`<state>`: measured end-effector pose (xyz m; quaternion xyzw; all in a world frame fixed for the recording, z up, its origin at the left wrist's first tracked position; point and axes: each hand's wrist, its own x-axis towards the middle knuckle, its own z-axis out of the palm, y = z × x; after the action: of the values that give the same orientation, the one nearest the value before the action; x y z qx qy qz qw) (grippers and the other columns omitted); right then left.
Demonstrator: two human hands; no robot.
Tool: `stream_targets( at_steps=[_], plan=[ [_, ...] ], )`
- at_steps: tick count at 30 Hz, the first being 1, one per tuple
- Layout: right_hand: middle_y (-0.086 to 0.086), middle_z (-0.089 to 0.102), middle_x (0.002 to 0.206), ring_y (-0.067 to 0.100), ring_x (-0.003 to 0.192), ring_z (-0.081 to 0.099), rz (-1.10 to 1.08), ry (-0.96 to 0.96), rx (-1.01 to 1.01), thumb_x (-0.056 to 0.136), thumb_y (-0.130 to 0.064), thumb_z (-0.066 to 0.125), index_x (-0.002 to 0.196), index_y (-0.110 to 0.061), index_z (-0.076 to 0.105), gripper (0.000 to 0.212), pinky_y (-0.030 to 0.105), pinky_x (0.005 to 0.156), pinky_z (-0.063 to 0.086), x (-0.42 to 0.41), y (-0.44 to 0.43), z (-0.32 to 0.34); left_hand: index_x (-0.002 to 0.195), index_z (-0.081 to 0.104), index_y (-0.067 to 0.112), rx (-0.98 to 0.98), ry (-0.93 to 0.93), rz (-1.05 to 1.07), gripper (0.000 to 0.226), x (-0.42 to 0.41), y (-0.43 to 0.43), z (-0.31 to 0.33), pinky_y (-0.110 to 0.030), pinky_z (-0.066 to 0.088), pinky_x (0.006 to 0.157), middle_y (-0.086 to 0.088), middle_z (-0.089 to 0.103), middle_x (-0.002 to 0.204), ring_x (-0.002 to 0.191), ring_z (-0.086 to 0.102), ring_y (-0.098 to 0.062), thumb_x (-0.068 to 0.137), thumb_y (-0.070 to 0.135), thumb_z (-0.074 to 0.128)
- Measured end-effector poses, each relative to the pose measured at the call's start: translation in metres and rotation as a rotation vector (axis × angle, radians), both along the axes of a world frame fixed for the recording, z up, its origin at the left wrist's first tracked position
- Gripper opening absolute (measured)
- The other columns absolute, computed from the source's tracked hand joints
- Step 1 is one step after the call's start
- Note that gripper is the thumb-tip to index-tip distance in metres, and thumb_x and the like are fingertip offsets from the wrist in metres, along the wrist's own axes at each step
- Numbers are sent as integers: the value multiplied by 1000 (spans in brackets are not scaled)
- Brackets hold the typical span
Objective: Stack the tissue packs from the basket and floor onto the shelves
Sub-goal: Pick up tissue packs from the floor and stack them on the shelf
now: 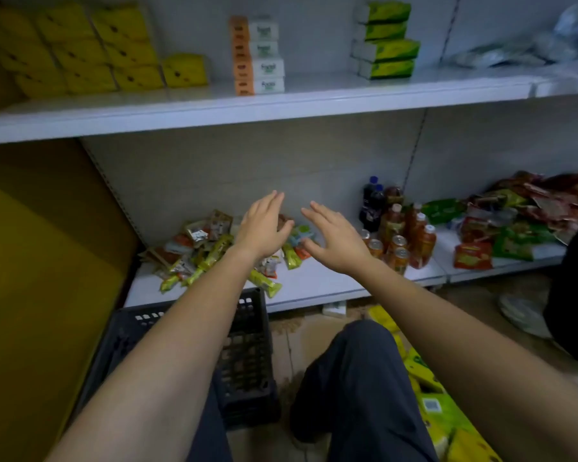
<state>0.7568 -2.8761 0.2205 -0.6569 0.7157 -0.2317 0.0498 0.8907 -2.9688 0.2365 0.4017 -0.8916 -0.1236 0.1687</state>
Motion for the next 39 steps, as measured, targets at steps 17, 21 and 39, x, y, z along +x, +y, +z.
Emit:
stream_targets(
  at_steps=[17,21,39],
  plan=[
    [4,28,152,18,141,24,-454,-168,322,94,-36,46,144,-20,31,55,32,114,22,-107,113,-137,147,23,8,348,-313,-313,54,-137,36,-137,-38,19,113,-15,22,152,140,19,-32,100,35,32],
    [7,34,149,20,139,28,-578,-313,378,94,-32,48,142,-17,35,52,28,112,23,-144,94,-218,143,29,8,481,-349,-344,48,-187,16,-218,-37,26,109,-21,32,144,134,29,-35,100,28,36],
    [14,12,155,28,143,14,-830,-617,613,93,-31,52,149,-16,12,70,32,114,15,-297,-21,-506,148,5,31,1098,-369,-151,77,-331,-48,-545,-47,39,104,-13,39,146,125,47,-34,88,41,52]
  ],
)
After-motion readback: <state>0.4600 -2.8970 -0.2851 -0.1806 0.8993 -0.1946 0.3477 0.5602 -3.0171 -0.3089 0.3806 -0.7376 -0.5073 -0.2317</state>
